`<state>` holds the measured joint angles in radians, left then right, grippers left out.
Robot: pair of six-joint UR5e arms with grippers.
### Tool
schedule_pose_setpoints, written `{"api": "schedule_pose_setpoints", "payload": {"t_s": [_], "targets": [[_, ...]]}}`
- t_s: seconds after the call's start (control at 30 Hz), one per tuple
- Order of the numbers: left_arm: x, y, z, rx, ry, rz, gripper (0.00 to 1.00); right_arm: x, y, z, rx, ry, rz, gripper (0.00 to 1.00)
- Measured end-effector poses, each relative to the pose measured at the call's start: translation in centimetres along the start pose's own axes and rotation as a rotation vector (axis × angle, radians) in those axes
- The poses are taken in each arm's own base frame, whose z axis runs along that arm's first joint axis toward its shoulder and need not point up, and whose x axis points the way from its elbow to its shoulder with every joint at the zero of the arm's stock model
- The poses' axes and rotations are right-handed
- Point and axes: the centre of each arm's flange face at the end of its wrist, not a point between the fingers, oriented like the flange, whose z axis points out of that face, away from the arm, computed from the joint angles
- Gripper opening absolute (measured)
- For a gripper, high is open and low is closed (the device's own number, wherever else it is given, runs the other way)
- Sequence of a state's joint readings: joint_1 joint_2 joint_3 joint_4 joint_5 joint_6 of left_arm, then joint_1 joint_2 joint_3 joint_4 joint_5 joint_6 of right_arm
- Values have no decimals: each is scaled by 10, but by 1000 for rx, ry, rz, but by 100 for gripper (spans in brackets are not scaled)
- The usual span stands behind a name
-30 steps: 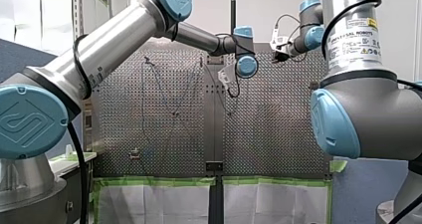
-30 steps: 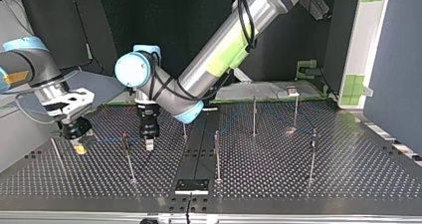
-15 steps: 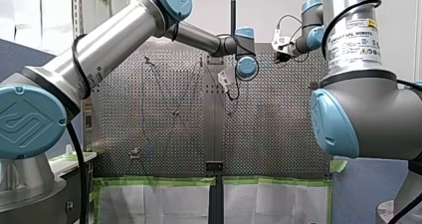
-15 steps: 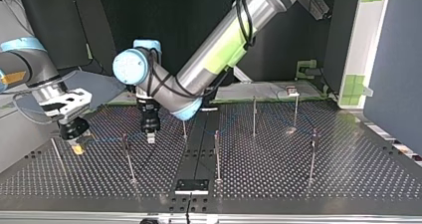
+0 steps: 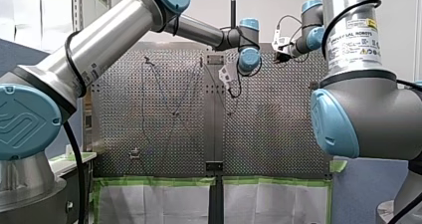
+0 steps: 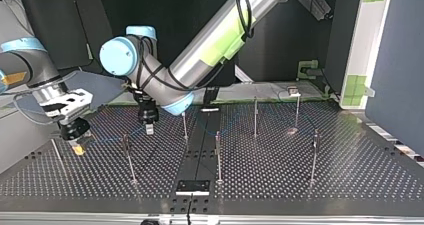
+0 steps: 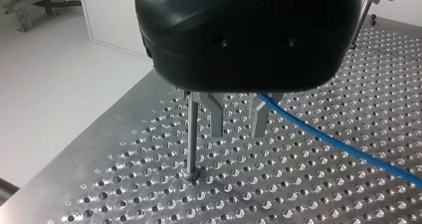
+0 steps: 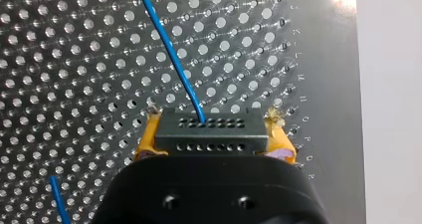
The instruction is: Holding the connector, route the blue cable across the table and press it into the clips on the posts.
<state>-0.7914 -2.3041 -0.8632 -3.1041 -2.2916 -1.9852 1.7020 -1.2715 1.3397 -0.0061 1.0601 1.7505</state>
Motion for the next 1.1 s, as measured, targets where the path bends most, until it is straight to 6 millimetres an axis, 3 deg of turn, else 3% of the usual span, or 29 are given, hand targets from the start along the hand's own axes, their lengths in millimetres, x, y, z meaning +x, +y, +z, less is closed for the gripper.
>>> {"api": "schedule_pose_setpoints", "payload": {"t_s": [0.7,1.1], "targets": [[13,-16,-49,17,122,60,100,0,0,0,1,-2,1,0],[-12,-22,-74,74,91,48,100,-1,0,0,1,-2,1,0]]}}
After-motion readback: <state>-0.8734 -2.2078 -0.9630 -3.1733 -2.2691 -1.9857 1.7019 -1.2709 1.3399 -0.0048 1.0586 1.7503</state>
